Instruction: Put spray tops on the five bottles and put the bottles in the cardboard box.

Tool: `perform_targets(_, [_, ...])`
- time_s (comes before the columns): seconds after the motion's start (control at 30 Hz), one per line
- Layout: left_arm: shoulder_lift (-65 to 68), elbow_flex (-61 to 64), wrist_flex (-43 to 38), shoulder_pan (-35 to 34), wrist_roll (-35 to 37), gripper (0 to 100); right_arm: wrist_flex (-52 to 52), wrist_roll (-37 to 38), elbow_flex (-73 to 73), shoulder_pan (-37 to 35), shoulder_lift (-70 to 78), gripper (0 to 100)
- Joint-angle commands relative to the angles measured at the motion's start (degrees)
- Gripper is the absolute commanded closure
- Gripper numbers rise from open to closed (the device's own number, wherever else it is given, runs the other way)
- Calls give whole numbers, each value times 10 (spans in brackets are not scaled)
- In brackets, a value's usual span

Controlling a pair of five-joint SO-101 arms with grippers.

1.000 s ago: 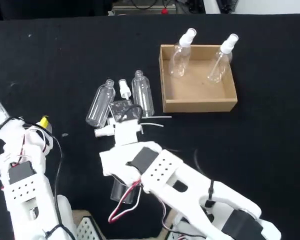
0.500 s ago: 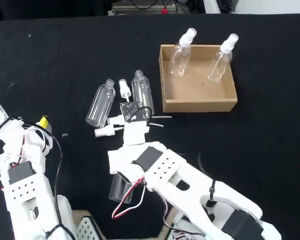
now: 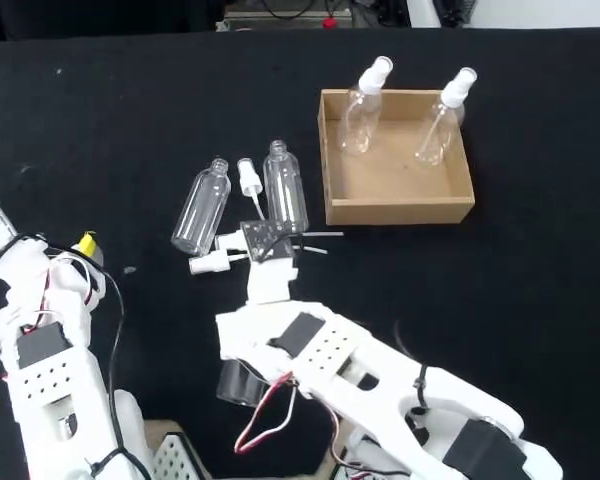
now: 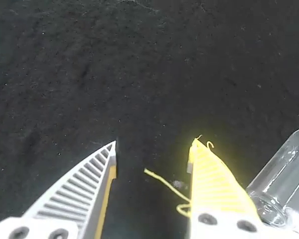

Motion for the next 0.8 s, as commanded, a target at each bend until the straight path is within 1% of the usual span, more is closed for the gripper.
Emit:
perform_targets(0.0, [-6, -9, -11, -4, 7, 773, -14, -3, 7, -7, -26, 718])
perform_targets(0.1, [-6, -9, -11, -4, 7, 773, -14, 9, 9, 0, -26, 826])
perform_targets(0.17, [-6, -9, -11, -4, 7, 773, -14, 49, 8, 19, -27, 866])
perform_targets(0.23, [-6, -9, -11, -4, 7, 773, -14, 79, 7, 55, -31, 885])
perform_targets(0.33, [-6, -9, -11, -5, 7, 773, -10, 130, -6, 142, -38, 889])
perform_targets(0.43, [-6, -9, -11, -5, 7, 773, -9, 239, -26, 254, -59, 892])
perform_targets(0.5, [-6, -9, -11, -5, 7, 773, 17, 320, -49, 326, -79, 892])
perform_targets(0.53, [-6, -9, -11, -5, 7, 773, 46, 359, -67, 357, -88, 892])
perform_targets(0.63, [-6, -9, -11, -5, 7, 773, 185, 481, -143, 427, -106, 893])
perform_targets(0.7, [-6, -9, -13, -5, 7, 773, 280, 579, -198, 450, -109, 893])
perform_targets(0.77, [-6, -9, -13, -5, 7, 773, 355, 698, -241, 467, -109, 893])
